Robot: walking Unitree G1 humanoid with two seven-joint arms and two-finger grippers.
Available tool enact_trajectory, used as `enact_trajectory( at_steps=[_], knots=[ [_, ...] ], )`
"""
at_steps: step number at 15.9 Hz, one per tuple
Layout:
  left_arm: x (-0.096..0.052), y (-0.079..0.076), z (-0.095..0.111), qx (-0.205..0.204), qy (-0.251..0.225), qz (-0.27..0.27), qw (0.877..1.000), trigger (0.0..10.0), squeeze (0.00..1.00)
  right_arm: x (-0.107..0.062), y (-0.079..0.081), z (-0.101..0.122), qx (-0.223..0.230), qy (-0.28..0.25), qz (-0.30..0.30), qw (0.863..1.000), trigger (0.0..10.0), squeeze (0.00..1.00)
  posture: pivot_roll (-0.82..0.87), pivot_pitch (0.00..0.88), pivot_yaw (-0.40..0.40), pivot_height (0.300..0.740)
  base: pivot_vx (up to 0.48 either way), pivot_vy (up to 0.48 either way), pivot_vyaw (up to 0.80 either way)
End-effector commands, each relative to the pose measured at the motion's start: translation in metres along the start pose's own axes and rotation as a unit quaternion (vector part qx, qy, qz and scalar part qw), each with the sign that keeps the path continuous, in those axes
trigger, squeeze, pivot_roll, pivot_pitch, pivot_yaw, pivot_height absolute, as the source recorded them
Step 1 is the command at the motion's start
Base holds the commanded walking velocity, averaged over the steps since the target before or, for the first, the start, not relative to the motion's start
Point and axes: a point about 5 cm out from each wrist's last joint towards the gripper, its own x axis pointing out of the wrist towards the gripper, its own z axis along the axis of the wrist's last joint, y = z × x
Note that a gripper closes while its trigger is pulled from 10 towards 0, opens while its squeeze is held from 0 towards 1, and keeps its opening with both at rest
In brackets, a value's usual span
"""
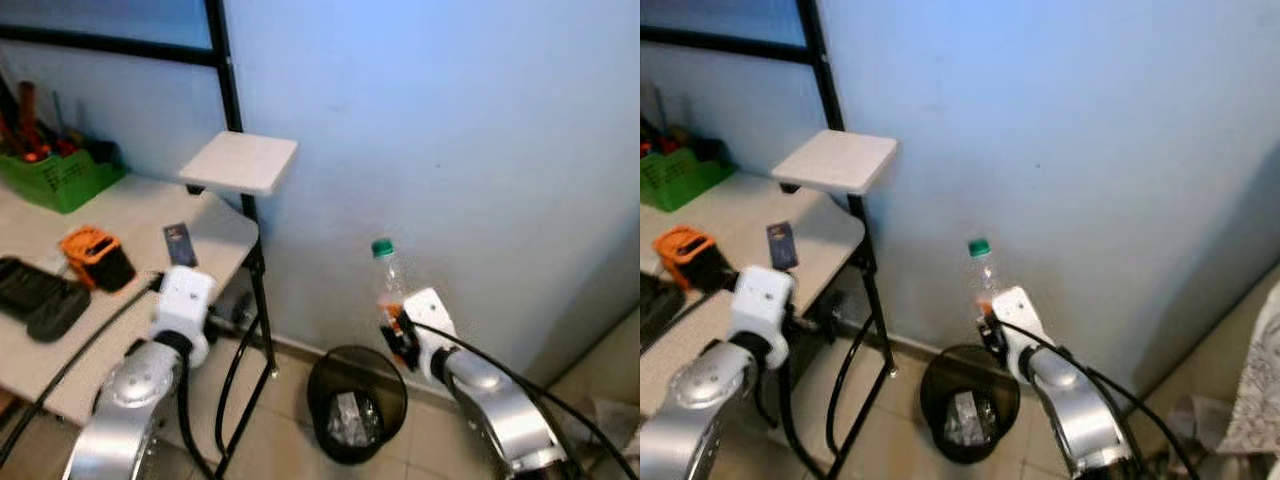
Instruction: Clean up the room
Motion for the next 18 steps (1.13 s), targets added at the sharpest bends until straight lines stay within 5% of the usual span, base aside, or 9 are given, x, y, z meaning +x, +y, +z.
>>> enact_trajectory(
  at_steps=[1, 3, 6, 9, 13, 14, 16, 18],
  knots=[
    [-0.002, -0.01, -0.002, 0.007, 0.009, -0.034, 0.999, 10.0, 0.0, 0.007, 0.002, -0.007, -0.02, 0.024, 0.012, 0.999, 10.0, 0.0, 0.01, 0.0, 0.037, 0.74, 0.0, 0.0, 0.0],
    [-0.004, -0.014, -0.006, 0.017, 0.023, -0.059, 0.998, 10.0, 0.0, 0.023, 0.003, -0.01, -0.043, 0.047, 0.008, 0.998, 10.0, 0.0, 0.01, 0.0, 0.033, 0.74, 0.0, 0.0, 0.0],
    [-0.016, -0.029, -0.009, 0.019, 0.05, -0.168, 0.984, 10.0, 0.0, 0.051, 0.015, -0.008, -0.07, 0.098, 0.025, 0.992, 10.0, 0.0, 0.03, 0.0, 0.023, 0.74, 0.0, 0.0, 0.0],
    [-0.027, -0.041, -0.01, -0.015, 0.071, -0.233, 0.97, 10.0, 0.0, 0.062, 0.026, 0.002, -0.083, 0.108, 0.043, 0.99, 10.0, 0.0, 0.03, 0.0, 0.011, 0.74, 0.0, 0.0, 0.0],
    [-0.031, -0.048, -0.011, -0.023, 0.081, -0.249, 0.965, 10.0, 0.0, 0.069, 0.028, 0.019, -0.086, 0.099, 0.041, 0.99, 10.0, 0.0, 0.03, 0.0, 0.004, 0.74, 0.0, 0.0, 0.0],
    [-0.032, -0.049, -0.011, -0.028, 0.084, -0.251, 0.964, 10.0, 0.0, 0.069, 0.028, 0.02, -0.081, 0.097, 0.043, 0.991, 10.0, 0.11, 0.03, 0.001, 0.002, 0.74, 0.0, 0.0, 0.0],
    [-0.034, -0.049, -0.012, -0.029, 0.088, -0.252, 0.963, 10.0, 0.0, 0.07, 0.028, 0.02, -0.081, 0.101, 0.041, 0.991, 10.0, 1.0, 0.03, 0.005, -0.001, 0.74, 0.0, 0.0, 0.0],
    [-0.035, -0.048, -0.012, -0.03, 0.091, -0.25, 0.963, 10.0, 0.0, 0.07, 0.028, 0.019, -0.081, 0.106, 0.041, 0.99, 10.0, 1.0, 0.03, 0.005, -0.002, 0.74, 0.0, 0.0, 0.0]
  ],
)
